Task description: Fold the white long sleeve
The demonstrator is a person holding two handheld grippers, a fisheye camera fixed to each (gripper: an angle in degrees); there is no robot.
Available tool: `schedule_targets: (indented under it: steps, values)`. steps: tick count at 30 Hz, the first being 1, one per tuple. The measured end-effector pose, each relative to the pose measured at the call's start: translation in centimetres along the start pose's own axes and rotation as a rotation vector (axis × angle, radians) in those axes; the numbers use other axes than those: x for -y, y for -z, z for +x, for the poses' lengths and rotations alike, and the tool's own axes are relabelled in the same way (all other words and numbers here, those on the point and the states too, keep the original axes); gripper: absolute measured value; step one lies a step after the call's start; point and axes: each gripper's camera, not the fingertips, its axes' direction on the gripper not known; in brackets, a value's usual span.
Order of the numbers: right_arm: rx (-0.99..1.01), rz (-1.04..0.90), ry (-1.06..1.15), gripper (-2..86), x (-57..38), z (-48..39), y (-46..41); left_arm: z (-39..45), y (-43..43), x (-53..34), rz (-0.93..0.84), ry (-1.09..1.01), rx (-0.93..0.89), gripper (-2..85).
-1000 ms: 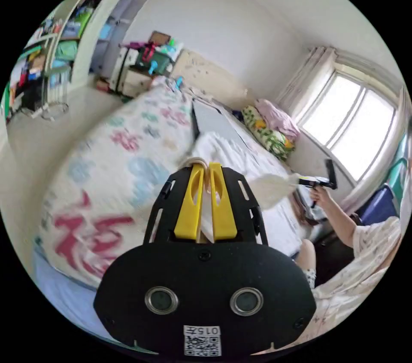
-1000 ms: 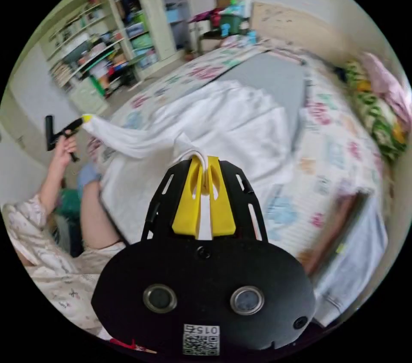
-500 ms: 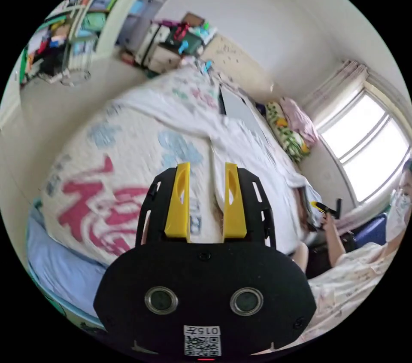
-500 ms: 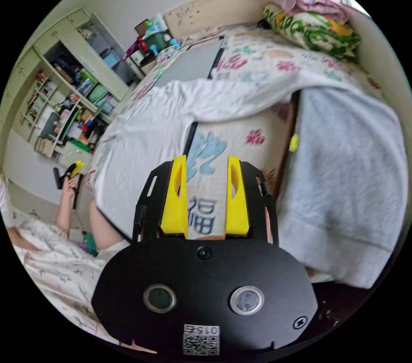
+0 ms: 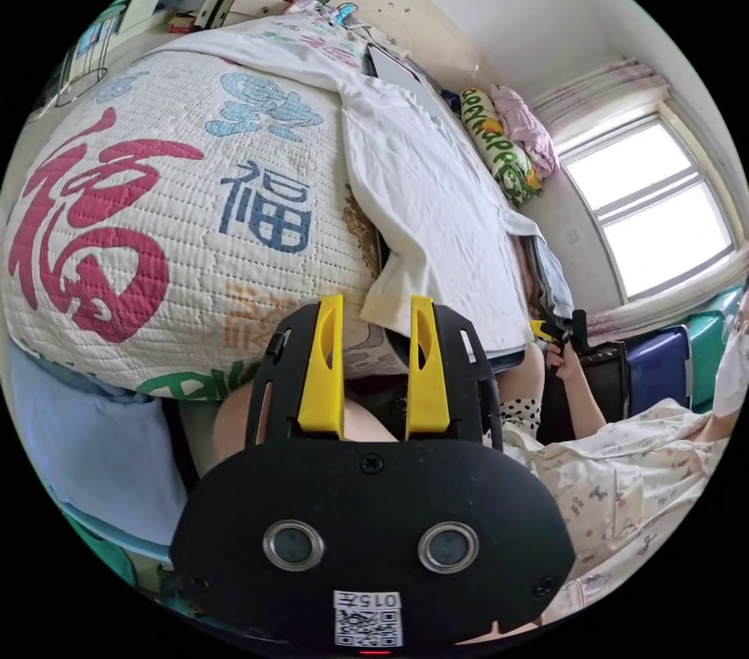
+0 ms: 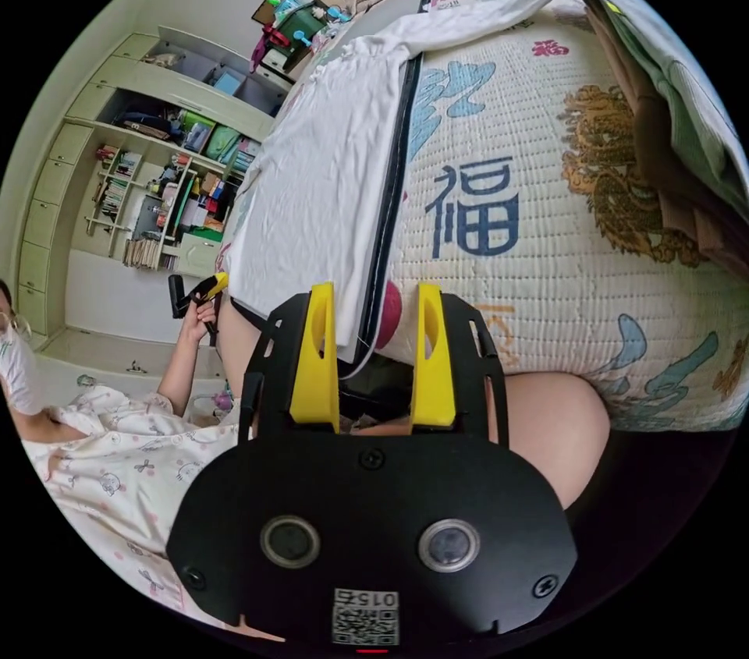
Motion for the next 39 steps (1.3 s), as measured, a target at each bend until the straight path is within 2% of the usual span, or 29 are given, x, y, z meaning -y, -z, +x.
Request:
schedule_targets:
  steps: [9,11,14,17,23,27,34,39]
  values:
    - [-0.003,-0.05,0.036,11.0,-1.7,-3.4,3.4,-1.3,-3.1,-1.2,-0.029,0.016,0.015,8.7]
    - [-0.029,-0.042,0.036,9.2,-2.2,-4.2,4.5,-0.9,-4.1,-1.9,-0.046,-0.003,-0.03,5.5]
    - [-0.036,-0.043,0.038,7.7,-2.8,-5.0,6.0,0.6,-4.2,-3.7,-0.043,-0.052,0.037,1.8]
    - [-0.052,-0.028,0.058,5.7,-3.4,-6.1,7.4,1.5,-2.9,-6.2,-0.002,-0.05,0.021,0.6]
    - [-0.005,0.006,0.07,0.6,-4.5,-7.6,9.6,1.5,-2.0,-11.8,0.092,0.013,-0.047,0.0]
    - [0.005,0.021,0.062,0.1,-5.2,-8.8,10.7,2.2,-2.6,-13.5,0.091,0.002,0.015,-0.1]
    - [-0.104,-0.007,0.075,0.4,-6.1,-11.9,9.7,3.0,-5.9,-15.6,0.029,-0.025,0.113,0.3]
    - [-0.046,-0.005,0.053,2.1,-6.2,-12.6,9.6,3.2,-7.9,-17.3,0.007,-0.025,0.132,0.8]
